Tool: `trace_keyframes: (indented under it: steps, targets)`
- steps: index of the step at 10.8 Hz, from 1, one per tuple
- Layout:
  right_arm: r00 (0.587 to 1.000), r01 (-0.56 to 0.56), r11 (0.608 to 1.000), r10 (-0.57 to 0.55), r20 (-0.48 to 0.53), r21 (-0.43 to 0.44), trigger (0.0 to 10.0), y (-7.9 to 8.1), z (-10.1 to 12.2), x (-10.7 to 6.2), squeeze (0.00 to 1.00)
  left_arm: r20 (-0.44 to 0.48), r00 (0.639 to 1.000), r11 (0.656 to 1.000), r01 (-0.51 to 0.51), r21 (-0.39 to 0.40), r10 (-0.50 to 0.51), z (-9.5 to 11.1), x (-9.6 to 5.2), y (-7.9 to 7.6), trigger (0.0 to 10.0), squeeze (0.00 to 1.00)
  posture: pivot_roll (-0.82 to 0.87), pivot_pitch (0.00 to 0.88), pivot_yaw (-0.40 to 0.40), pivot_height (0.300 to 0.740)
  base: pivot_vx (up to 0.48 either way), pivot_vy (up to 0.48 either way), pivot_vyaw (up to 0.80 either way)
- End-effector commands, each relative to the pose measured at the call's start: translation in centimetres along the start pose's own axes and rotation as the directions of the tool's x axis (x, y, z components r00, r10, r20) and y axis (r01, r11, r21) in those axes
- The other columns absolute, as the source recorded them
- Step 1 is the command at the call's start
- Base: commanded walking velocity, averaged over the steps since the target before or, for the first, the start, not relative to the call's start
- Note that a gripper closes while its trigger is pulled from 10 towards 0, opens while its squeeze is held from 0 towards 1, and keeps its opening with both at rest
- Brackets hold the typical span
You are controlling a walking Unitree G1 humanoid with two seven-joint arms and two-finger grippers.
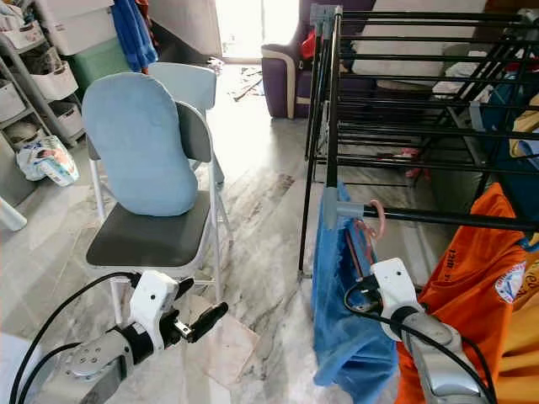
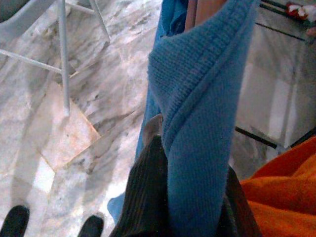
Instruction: Hang hanger
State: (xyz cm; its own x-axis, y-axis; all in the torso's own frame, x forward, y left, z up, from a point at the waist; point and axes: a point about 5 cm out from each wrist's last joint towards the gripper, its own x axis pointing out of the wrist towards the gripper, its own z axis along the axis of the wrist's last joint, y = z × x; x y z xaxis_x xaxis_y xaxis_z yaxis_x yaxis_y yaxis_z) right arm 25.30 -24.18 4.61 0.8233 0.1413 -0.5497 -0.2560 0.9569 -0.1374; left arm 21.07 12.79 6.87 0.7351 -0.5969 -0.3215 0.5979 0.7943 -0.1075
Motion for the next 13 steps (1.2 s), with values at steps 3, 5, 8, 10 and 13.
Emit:
trace_keyframes:
  steps: [3, 5, 8, 10, 13]
  targets:
    - [0.953, 0.164, 0.986, -0.156, 0.26, -0.012, 1.4, -0.4, 3.8, -0.9, 0.0, 0.031, 0.999, 0.999, -0.042, 0.026, 0.041, 0.4, 0.0, 0.1, 10.0, 0.0, -0.1, 0.0, 0.022, 0.74, 0.0, 0.0, 0.0]
    - [0.918, 0.22, 0.975, -0.219, 0.33, 0.033, 6.9, 0.6, 3.8, -2.3, 0.0, 0.064, 0.996, 0.997, -0.069, 0.025, 0.067, 0.7, 0.1, 0.1, 10.0, 0.0, -0.1, 0.0, 0.028, 0.74, 0.0, 0.0, 0.0]
    - [0.956, 0.192, 0.981, -0.183, 0.231, -0.014, 10.0, 2.3, -1.1, -5.6, 0.0, 0.058, 0.993, 0.993, -0.102, 0.056, 0.099, 0.8, -1.0, 1.2, 10.0, 0.0, -0.11, 0.0, 0.042, 0.74, 0.0, 0.0, 0.0]
    - [0.959, 0.197, 0.98, -0.201, 0.198, 0.039, 10.0, 2.7, -1.7, -5.2, 0.0, 0.069, 0.991, 0.991, -0.121, 0.06, 0.117, 1.0, -0.7, 1.4, 10.0, 0.0, -0.1, 0.0, 0.05, 0.74, 0.0, 0.0, 0.0]
    - [0.962, 0.181, 0.981, -0.191, 0.194, 0.068, 10.0, 3.1, -1.7, -5.0, 0.0, 0.072, 0.991, 0.99, -0.12, 0.072, 0.115, 1.2, -0.5, 1.4, 10.0, 0.0, -0.1, 0.0, 0.054, 0.74, -0.24, 0.0, 0.0]
